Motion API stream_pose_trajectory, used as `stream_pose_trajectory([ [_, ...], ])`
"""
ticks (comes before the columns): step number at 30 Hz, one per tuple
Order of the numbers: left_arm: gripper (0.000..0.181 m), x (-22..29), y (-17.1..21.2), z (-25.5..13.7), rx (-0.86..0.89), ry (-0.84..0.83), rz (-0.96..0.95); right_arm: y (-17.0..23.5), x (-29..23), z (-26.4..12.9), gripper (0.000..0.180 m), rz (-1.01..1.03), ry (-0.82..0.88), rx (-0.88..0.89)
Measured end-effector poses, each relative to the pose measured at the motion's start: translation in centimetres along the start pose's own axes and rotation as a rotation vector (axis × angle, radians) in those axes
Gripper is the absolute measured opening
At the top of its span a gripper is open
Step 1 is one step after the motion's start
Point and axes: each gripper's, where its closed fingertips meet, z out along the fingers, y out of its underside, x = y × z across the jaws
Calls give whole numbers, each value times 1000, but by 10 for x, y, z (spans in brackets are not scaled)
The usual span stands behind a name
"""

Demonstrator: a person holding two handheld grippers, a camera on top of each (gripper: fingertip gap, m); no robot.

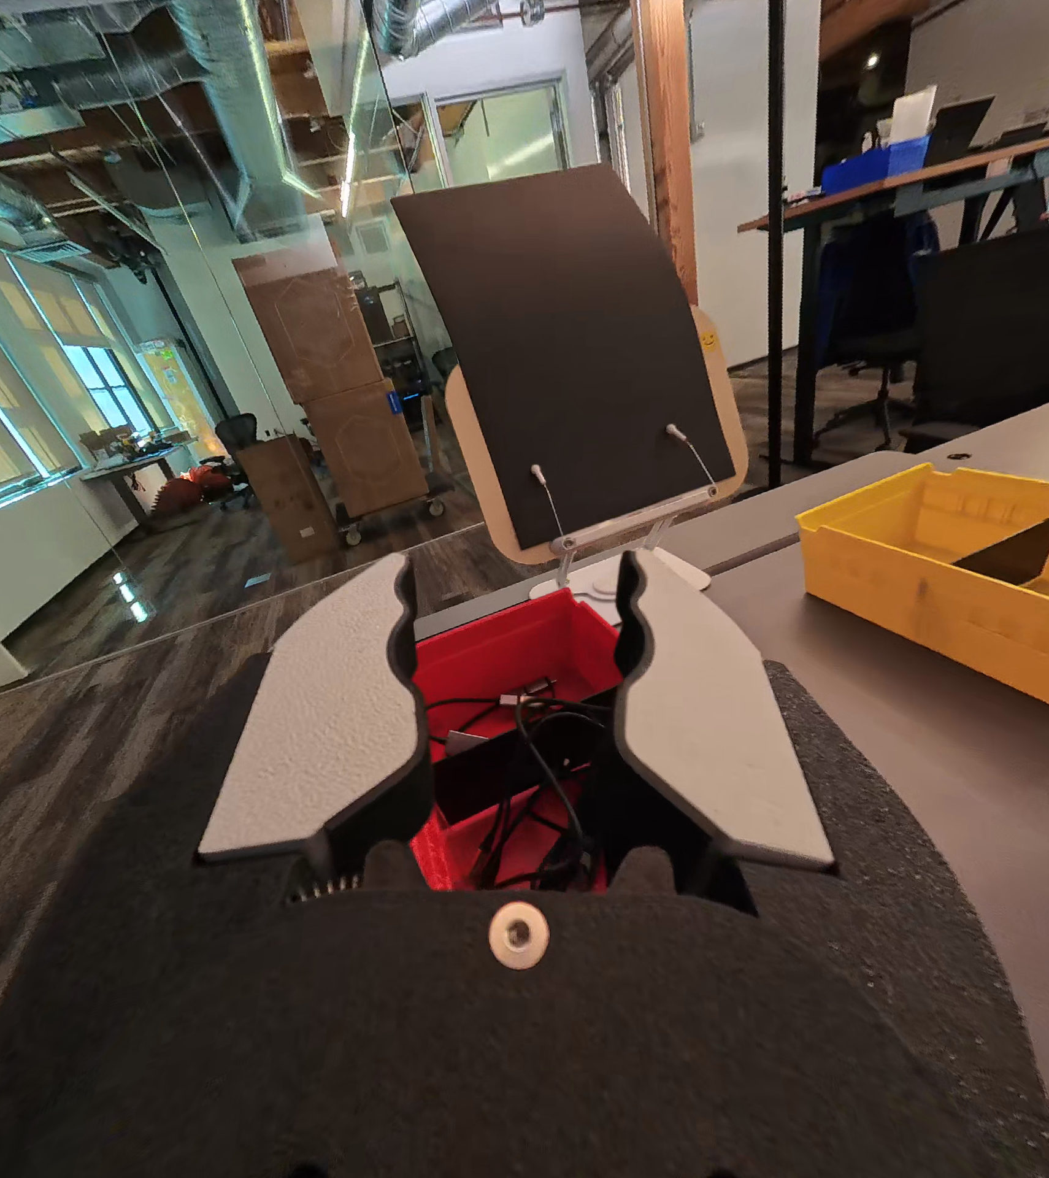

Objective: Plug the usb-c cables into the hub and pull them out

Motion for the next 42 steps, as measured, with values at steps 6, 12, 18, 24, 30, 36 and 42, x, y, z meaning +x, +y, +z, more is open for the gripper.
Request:
stream_pose_trajectory([
  [6,48,23,41,-20,-13,61,41,-9,-17,2,47,125,-112,71],
  [12,39,38,85,-28,-104,47,99,-15,-15,0,31,58,-85,117],
  [18,38,42,112,-14,-221,39,130,-21,-34,-3,20,11,-176,157],
  [24,35,42,109,4,-210,82,76,-18,-50,-1,12,55,-275,126],
  [30,32,44,116,11,-215,102,46,-16,-49,1,0,50,-280,130],
  [36,30,45,121,13,-240,112,53,-12,-44,2,0,101,-272,99],
  [42,29,46,125,12,-269,122,60,-13,-45,0,0,86,-278,96],
])
